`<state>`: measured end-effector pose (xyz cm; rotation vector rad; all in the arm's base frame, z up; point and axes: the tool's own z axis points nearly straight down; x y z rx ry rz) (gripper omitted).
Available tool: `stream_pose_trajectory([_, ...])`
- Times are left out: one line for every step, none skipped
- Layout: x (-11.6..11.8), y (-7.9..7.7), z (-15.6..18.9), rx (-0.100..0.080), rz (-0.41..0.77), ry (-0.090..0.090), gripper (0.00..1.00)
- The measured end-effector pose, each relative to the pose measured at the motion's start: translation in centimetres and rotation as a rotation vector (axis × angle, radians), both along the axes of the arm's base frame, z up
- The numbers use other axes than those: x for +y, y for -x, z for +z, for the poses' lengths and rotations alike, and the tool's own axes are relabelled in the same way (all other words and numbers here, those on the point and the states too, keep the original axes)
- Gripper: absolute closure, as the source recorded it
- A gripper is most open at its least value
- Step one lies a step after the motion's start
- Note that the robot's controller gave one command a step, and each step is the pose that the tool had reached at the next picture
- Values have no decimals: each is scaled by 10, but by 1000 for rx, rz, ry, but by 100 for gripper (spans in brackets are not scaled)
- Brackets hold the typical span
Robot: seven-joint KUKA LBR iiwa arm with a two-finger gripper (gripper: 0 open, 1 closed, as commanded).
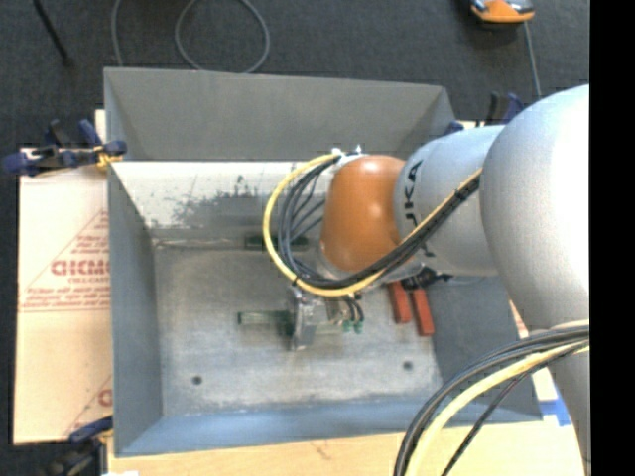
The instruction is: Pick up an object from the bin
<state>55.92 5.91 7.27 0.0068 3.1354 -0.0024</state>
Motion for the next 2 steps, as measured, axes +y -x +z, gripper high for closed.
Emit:
stream_pose_trajectory([50,-32,108,-4,458,1,100])
stream_pose_trajectory([43,-45,168,-5,464,3,100])
